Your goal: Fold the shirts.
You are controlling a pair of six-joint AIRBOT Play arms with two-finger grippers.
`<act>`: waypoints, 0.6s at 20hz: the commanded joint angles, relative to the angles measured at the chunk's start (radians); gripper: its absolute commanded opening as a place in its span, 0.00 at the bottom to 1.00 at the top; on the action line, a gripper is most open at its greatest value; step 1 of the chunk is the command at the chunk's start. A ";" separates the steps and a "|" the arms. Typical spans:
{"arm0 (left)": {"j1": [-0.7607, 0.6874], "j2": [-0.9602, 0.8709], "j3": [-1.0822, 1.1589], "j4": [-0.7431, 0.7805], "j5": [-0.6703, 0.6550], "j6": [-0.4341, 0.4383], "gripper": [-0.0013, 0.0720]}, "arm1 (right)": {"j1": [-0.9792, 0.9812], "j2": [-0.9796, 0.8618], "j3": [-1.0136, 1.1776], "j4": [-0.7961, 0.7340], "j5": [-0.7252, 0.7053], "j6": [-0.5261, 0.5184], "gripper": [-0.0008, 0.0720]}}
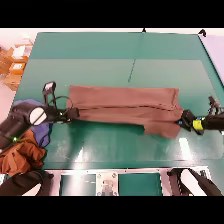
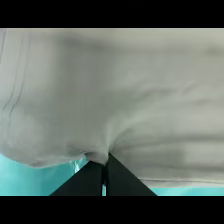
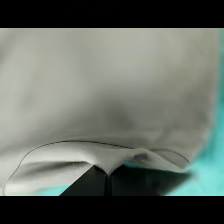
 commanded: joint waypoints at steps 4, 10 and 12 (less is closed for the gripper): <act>0.009 -0.285 0.341 0.071 -0.006 0.132 0.04 | 0.142 -0.227 0.349 0.077 -0.087 0.046 0.04; 0.174 -0.647 0.623 -0.057 0.045 0.346 0.05 | 0.177 -0.633 0.626 0.115 -0.158 0.051 0.04; 0.183 -0.735 0.678 -0.159 0.145 0.451 0.19 | 0.186 -0.740 0.683 0.138 -0.185 0.050 0.04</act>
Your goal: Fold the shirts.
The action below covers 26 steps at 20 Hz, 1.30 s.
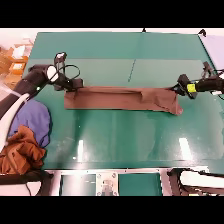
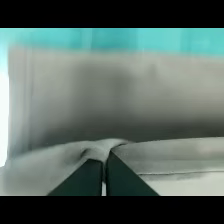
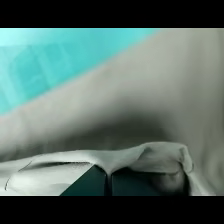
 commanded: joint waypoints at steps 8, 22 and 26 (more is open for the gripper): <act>0.091 -0.187 0.280 -0.232 -0.082 0.229 0.95 | -0.111 -0.249 0.290 0.027 0.149 -0.094 0.70; 0.124 -0.187 0.345 -0.217 -0.372 0.273 0.05 | -0.295 -0.394 0.209 0.039 0.334 -0.422 0.96; 0.124 -0.189 0.345 -0.241 -0.339 0.272 0.05 | -0.227 -0.465 0.210 0.149 0.343 -0.484 0.96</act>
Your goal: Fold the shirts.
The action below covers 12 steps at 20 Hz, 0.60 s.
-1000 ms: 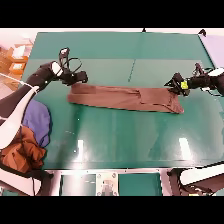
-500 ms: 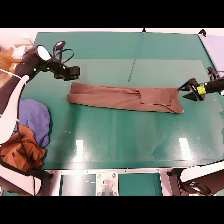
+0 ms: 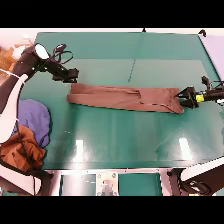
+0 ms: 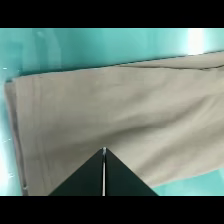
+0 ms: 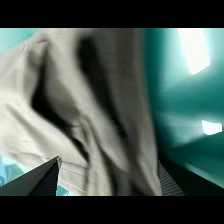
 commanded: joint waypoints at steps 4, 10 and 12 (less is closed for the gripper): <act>0.001 -0.003 0.001 -0.061 0.048 0.003 0.05 | 0.114 -0.050 0.010 0.063 -0.050 -0.080 0.93; -0.098 -0.006 0.001 -0.110 0.087 0.007 0.05 | 0.138 -0.026 0.103 0.066 0.005 -0.089 0.04; -0.183 -0.009 -0.019 -0.111 0.163 0.007 0.05 | 0.138 0.013 0.145 0.068 0.047 -0.087 0.04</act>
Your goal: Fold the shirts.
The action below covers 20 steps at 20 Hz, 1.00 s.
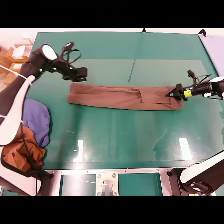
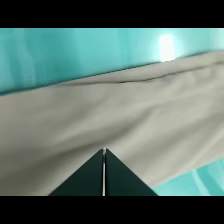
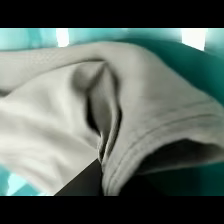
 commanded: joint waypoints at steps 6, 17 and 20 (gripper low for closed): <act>-0.376 -0.151 -0.036 -0.126 0.357 0.002 0.04 | 0.010 0.208 0.161 0.160 0.224 0.039 0.04; -0.483 -0.349 0.119 -0.400 0.531 0.054 0.05 | 0.208 0.300 0.272 0.183 0.277 0.207 0.04; -0.461 -0.346 0.155 -0.352 0.451 0.069 0.04 | 0.225 0.300 0.272 0.182 0.277 0.223 0.04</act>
